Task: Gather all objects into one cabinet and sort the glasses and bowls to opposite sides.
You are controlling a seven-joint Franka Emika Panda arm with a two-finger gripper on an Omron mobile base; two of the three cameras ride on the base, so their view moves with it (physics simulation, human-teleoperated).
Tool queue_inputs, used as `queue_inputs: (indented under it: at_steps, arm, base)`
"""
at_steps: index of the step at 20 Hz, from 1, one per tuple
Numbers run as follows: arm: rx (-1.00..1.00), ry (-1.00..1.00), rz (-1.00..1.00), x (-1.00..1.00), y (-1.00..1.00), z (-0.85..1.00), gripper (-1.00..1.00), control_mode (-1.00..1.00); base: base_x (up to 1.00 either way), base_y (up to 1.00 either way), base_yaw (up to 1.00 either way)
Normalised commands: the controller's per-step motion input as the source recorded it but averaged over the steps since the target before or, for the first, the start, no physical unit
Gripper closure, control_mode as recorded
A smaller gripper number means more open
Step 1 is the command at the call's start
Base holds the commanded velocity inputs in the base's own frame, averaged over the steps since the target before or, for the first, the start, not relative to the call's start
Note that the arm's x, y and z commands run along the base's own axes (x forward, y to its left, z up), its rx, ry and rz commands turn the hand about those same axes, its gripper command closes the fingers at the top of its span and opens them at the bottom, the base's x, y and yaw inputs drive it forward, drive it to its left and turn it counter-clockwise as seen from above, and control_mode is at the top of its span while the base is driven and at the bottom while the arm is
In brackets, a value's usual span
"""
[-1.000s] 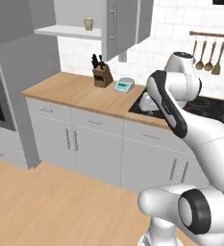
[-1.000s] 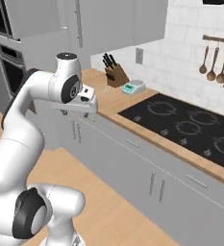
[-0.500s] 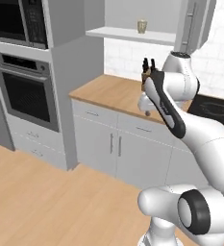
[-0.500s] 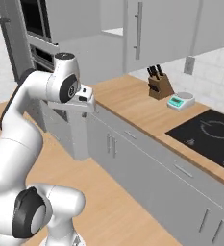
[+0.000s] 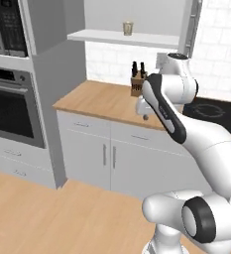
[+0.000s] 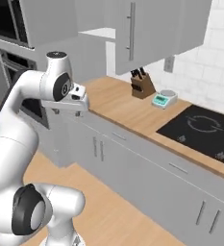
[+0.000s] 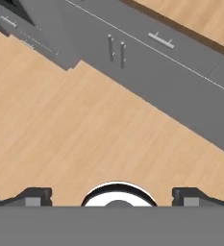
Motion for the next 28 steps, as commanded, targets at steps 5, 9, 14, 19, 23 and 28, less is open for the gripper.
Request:
queue_inputs:
  at_steps: [5, 9, 14, 19, 23, 28]
  arm:
    - [0.0, 0.0, 0.0, 0.0, 0.0, 0.0, -1.0, 1.0]
    - [0.0, 0.0, 0.0, 0.0, 0.0, 0.0, -1.0, 1.0]
    - [0.0, 0.0, 0.0, 0.0, 0.0, 0.0, -1.0, 1.0]
    - [0.0, 0.0, 0.0, 0.0, 0.0, 0.0, -1.0, 1.0]
    - [0.0, 0.0, 0.0, 0.0, 0.0, 0.0, -1.0, 1.0]
    - [0.0, 0.0, 0.0, 0.0, 0.0, 0.0, -1.0, 1.0]
  base:
    - [0.35, 0.95, -0.49]
    - [0.15, 1.0, -0.26]
    - [0.52, 0.97, -0.32]
    - [1.0, 0.32, -0.21]
    - [1.0, -0.12, -0.02]
    - [1.0, -0.24, -0.01]
